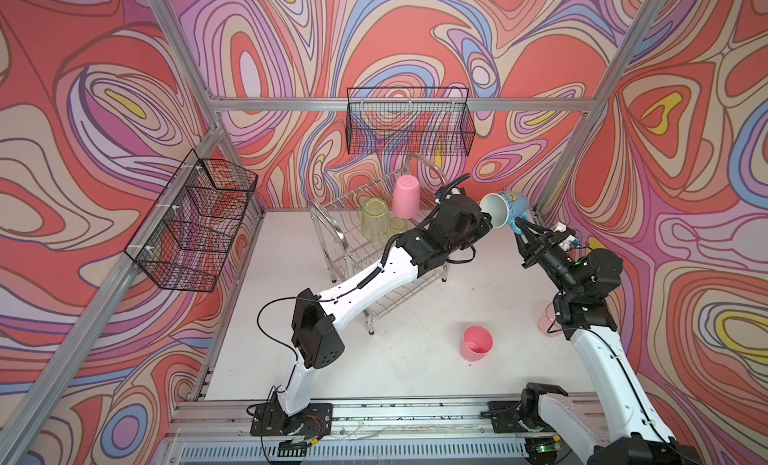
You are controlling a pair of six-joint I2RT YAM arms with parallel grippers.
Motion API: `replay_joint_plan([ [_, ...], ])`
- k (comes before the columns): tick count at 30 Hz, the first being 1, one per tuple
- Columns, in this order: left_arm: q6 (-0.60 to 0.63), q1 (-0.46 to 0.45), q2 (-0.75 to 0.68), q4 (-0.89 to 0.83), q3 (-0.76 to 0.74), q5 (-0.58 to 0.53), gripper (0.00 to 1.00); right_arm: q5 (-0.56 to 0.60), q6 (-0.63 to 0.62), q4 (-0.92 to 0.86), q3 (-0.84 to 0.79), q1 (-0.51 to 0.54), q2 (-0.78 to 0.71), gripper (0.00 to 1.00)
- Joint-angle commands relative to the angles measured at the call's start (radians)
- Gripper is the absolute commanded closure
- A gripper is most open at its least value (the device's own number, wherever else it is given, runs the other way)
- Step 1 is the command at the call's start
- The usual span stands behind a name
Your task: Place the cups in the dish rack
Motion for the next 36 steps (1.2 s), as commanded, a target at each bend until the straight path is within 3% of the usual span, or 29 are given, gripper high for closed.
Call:
replay_joint_plan([
  [1,-0.019,-0.017,-0.019,0.097,0.023,0.038,1.00,-0.006,-0.058,0.002,0.013,0.016,0.012,0.90],
  [6,0.000,-0.017,-0.024,0.091,0.020,0.038,1.00,0.011,-0.082,-0.014,0.022,0.016,0.005,1.00],
  [10,0.029,-0.017,-0.034,0.090,0.015,0.037,1.00,0.031,-0.121,-0.039,0.038,0.016,-0.006,1.00],
  [23,0.091,-0.013,-0.066,0.081,-0.010,0.029,0.60,0.099,-0.233,-0.061,0.071,0.016,-0.040,1.00],
  [36,0.218,0.005,-0.120,-0.050,0.000,0.043,0.37,0.175,-0.489,-0.231,0.174,0.015,-0.070,1.00],
])
